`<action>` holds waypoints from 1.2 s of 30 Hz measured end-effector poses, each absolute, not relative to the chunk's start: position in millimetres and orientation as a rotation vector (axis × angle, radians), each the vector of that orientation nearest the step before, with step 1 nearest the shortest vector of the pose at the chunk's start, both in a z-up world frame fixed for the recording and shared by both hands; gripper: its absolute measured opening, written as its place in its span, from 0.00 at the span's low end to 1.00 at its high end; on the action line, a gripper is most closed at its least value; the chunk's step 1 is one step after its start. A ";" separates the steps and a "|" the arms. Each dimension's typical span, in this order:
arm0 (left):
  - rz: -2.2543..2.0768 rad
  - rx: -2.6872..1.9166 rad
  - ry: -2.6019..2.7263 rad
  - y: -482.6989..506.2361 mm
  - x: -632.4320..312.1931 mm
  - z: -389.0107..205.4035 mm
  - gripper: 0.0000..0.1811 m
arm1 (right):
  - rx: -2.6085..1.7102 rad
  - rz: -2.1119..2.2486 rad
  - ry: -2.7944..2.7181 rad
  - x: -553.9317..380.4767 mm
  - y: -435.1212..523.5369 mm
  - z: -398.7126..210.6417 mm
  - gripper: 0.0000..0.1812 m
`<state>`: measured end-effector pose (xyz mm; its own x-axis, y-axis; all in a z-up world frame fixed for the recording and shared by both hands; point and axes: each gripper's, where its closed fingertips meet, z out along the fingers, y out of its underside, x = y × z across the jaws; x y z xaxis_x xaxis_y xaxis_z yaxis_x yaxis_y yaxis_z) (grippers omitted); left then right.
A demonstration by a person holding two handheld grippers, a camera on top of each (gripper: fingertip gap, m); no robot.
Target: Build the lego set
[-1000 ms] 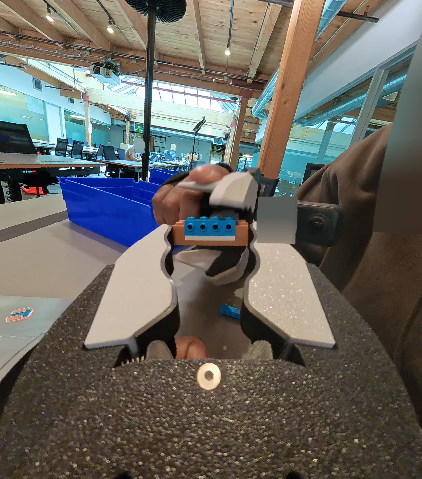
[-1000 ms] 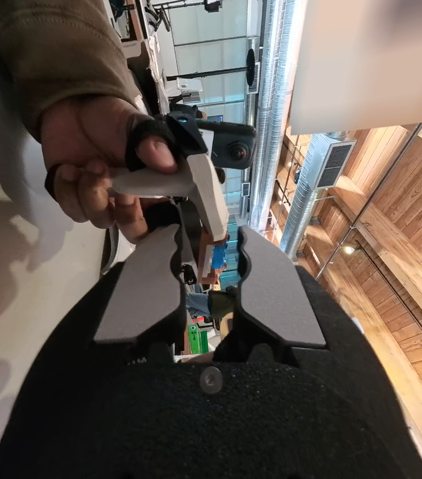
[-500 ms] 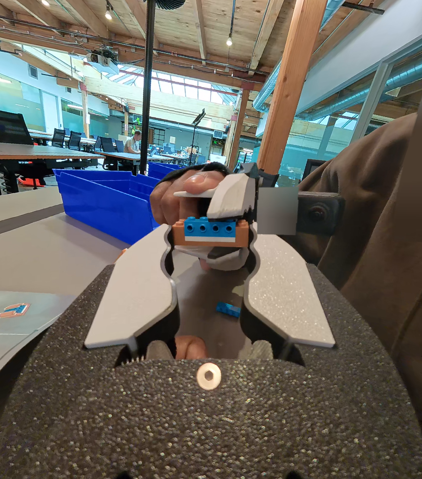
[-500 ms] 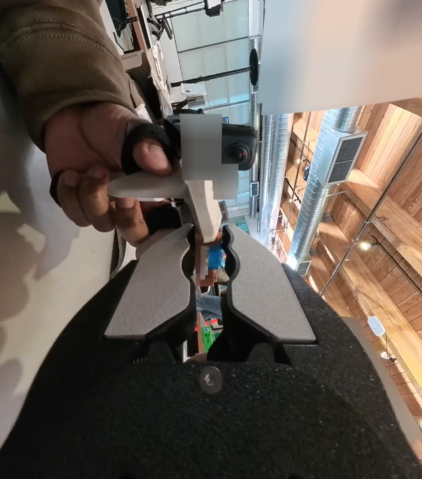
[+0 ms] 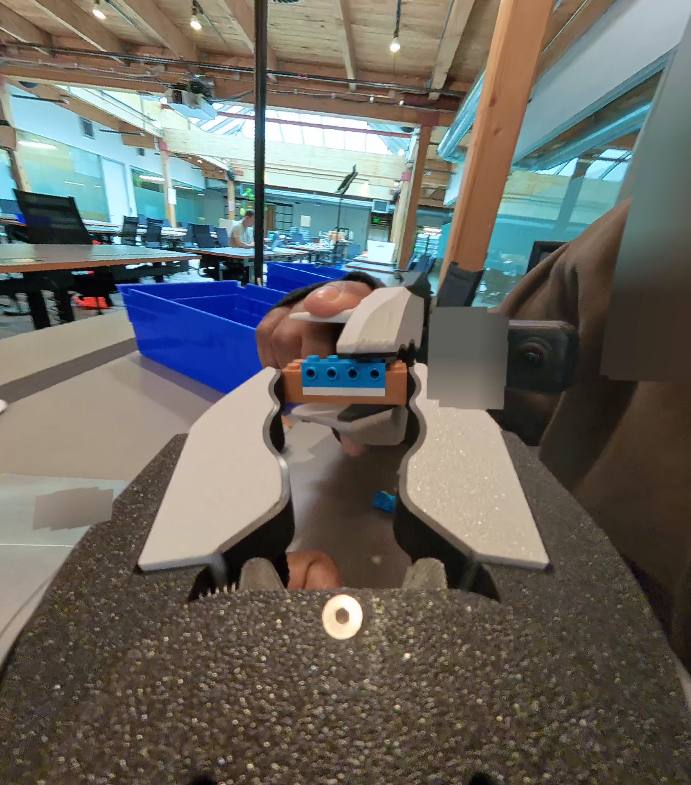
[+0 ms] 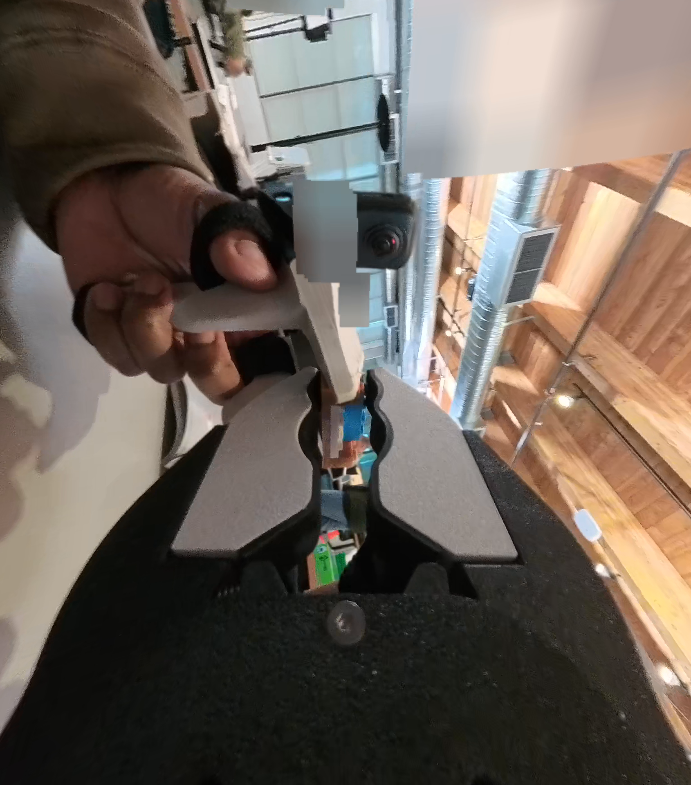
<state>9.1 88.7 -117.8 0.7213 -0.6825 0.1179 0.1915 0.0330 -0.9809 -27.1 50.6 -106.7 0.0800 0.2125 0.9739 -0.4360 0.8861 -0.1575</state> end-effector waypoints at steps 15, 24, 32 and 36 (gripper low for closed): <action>-0.455 -1.474 0.473 98.7 0.2 -125.7 0.30 | 0.092 0.435 -1.337 -39.8 69.8 -111.1 0.21; -0.439 -1.524 0.508 99.3 7.9 -133.3 0.30 | 0.087 0.466 -1.391 -39.0 67.0 -118.1 0.10; -0.474 -1.532 0.494 99.9 7.5 -136.0 0.30 | 0.089 0.454 -1.433 -40.0 68.4 -122.4 0.10; -0.458 -1.533 0.497 100.7 6.5 -137.0 0.30 | 0.086 0.467 -1.417 -40.8 69.0 -122.9 0.09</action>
